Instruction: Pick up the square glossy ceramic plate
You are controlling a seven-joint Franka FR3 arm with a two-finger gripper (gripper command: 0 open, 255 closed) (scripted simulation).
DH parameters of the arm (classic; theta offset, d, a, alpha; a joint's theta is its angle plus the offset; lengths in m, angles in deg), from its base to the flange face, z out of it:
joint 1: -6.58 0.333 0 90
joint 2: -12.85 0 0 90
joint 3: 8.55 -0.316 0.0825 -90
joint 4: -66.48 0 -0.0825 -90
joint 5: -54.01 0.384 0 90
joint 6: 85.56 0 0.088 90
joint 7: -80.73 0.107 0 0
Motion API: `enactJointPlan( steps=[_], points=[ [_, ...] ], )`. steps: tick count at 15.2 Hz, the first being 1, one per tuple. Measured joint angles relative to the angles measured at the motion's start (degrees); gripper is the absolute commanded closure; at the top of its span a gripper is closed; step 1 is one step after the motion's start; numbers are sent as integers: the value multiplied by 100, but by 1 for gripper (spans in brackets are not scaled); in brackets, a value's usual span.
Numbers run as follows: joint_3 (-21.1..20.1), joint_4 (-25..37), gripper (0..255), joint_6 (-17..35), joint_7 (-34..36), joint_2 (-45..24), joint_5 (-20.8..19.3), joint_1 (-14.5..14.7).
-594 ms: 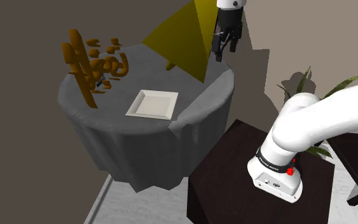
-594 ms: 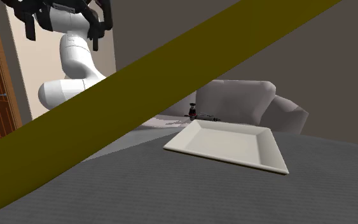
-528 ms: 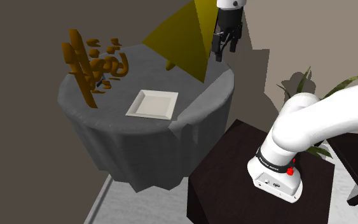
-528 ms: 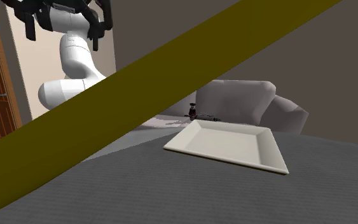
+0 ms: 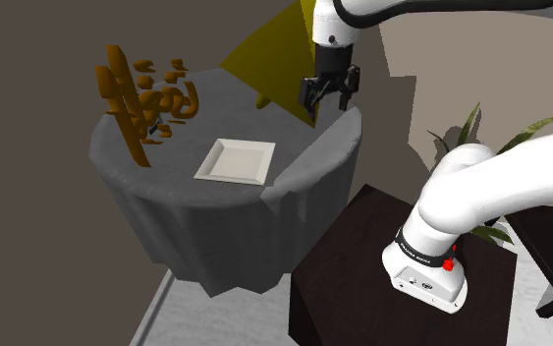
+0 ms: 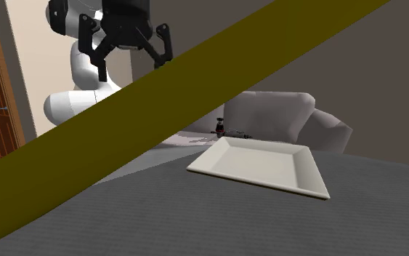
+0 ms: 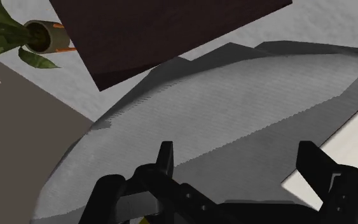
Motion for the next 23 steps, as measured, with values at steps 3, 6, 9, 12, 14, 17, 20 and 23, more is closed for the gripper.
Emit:
enactJointPlan(
  steps=[3,6,9,12,14,17,20,23],
  points=[
    [-392,-227,0,416,937,-65,408,-91],
    [-854,-250,0,850,1914,-310,803,-180],
    [-1298,-247,0,1340,2852,-614,1122,-307],
    [-1735,-142,0,1894,3759,-1065,1328,-504],
    [-1919,-121,0,2159,4147,-1256,1396,-588],
    [-2032,-219,0,2424,4280,-1390,1433,-613],
    [-2102,-403,0,2715,4283,-1496,1459,-619],
    [-2120,-476,255,2803,4280,-1509,1474,-613]
  ],
)
